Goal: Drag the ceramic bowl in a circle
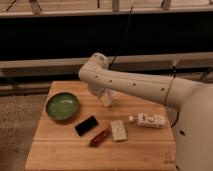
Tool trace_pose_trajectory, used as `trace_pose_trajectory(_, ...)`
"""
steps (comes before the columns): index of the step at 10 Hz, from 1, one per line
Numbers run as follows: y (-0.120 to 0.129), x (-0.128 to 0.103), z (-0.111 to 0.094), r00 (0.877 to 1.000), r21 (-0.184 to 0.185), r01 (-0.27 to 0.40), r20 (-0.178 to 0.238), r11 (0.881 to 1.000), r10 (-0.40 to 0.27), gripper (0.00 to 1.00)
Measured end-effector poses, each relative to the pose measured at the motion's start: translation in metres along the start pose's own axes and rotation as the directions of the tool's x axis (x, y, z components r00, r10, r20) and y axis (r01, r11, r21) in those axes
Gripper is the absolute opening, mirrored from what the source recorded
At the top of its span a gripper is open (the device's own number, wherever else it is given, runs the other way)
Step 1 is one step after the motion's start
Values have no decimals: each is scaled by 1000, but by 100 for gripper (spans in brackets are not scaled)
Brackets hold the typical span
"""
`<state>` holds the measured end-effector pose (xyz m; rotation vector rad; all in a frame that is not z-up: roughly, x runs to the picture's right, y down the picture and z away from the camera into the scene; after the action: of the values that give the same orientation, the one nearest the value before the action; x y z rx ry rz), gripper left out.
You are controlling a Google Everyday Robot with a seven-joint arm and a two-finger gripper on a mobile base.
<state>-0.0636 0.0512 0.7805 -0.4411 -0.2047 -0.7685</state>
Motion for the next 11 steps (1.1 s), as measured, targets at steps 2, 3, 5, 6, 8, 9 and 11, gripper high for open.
trace_pose_trajectory(2,-11,-13,7,999,5,38,10,999,-38,80)
trace_pose_trajectory(3,-12,-15,10,998,9,57,15,998,-57,80)
trace_pose_trajectory(5,-12,-14,14,998,12,68,15,998,-68,80)
trace_pose_trajectory(6,-18,-25,26,996,11,88,19,996,-88,80)
trace_pose_trajectory(8,-32,-41,38,992,14,123,25,992,-123,80)
trace_pose_trajectory(9,-34,-45,42,990,14,140,27,990,-140,80)
trace_pose_trajectory(11,-36,-48,48,987,14,160,29,987,-161,80)
